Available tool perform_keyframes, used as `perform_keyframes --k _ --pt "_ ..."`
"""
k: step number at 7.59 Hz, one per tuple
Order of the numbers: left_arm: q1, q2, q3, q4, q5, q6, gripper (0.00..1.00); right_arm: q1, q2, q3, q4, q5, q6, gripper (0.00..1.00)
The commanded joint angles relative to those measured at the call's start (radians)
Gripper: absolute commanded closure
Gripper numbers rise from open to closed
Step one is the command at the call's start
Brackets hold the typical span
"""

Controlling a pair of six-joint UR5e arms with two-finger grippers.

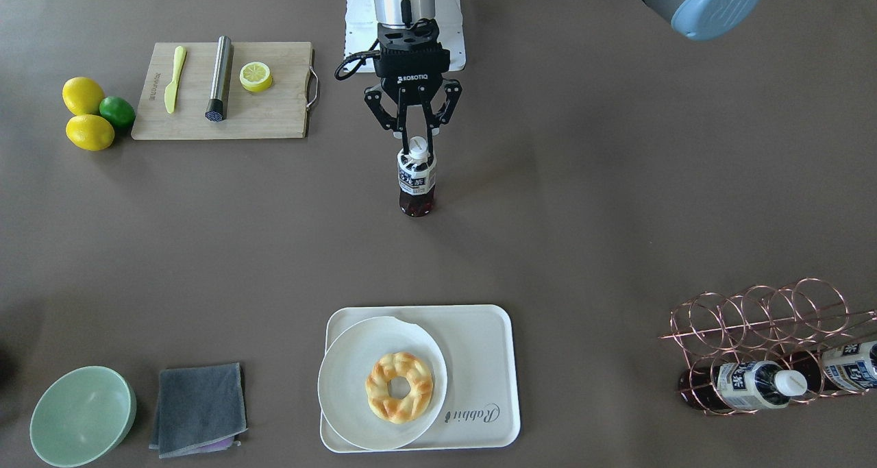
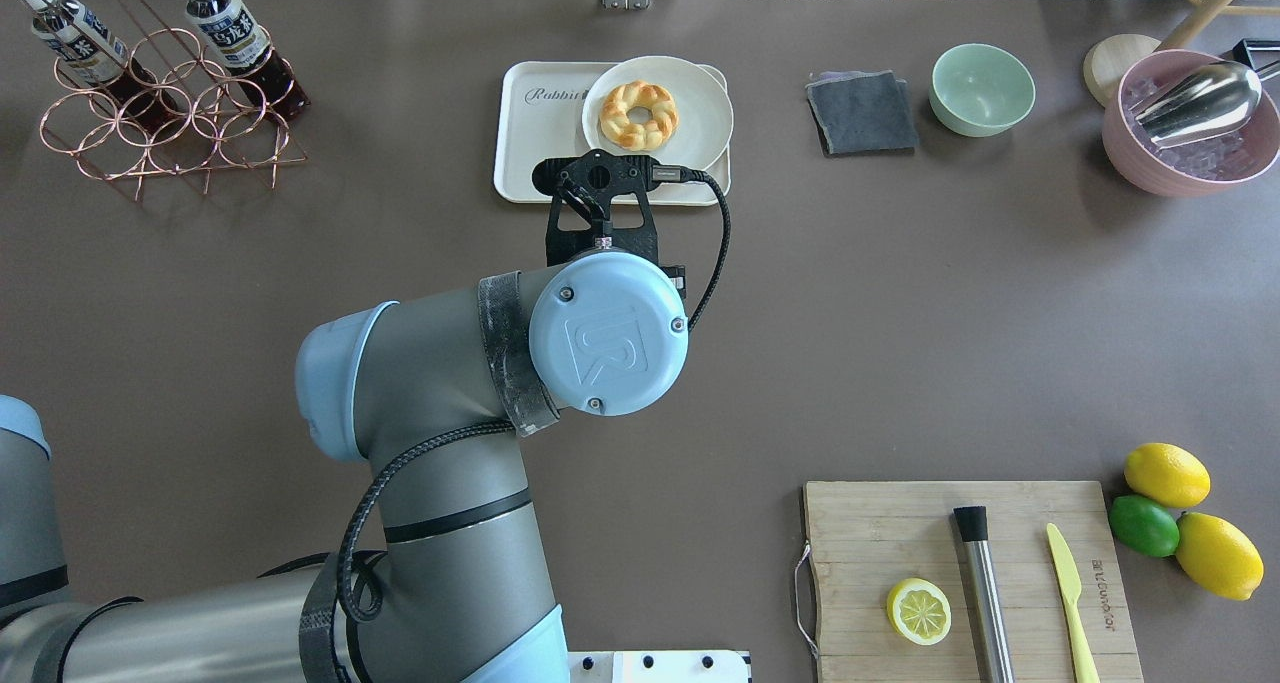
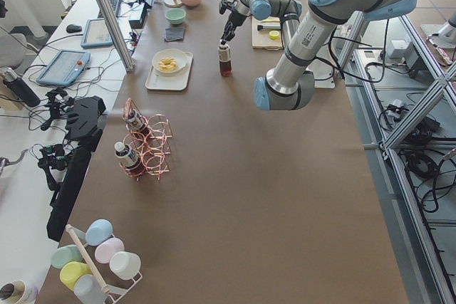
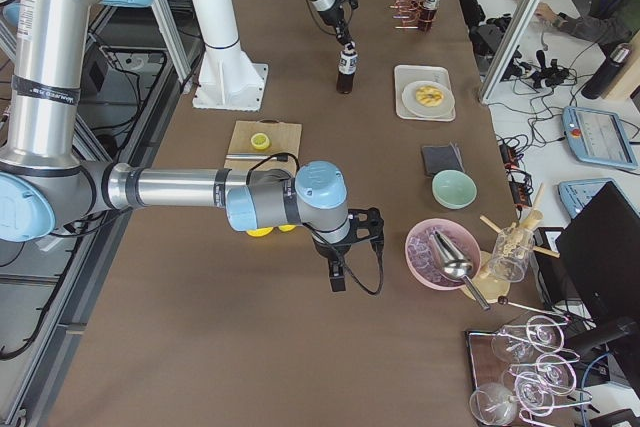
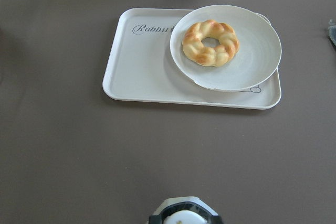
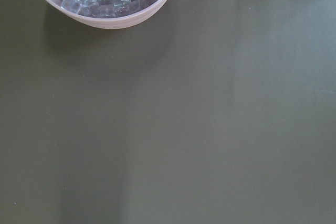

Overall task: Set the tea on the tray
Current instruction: 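Carry the bottle toward the tray and stand it on the table in front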

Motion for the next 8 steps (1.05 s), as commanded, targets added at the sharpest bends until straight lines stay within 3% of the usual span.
perform_keyframes --k 1,4,6,8 --pt "-0.001 0.000 -0.010 0.000 0.000 0.004 0.02 0.000 0.000 0.000 0.001 0.000 0.000 0.00" --pt "-0.002 0.000 -0.045 0.001 -0.006 0.010 0.02 0.000 0.001 0.002 0.001 0.000 0.000 0.00" --pt "-0.030 0.079 -0.170 0.006 -0.021 0.141 0.02 0.000 0.011 0.006 0.001 0.002 0.029 0.00" --pt "-0.156 0.203 -0.263 0.004 -0.177 0.311 0.02 -0.002 0.017 0.006 0.001 0.002 0.043 0.00"
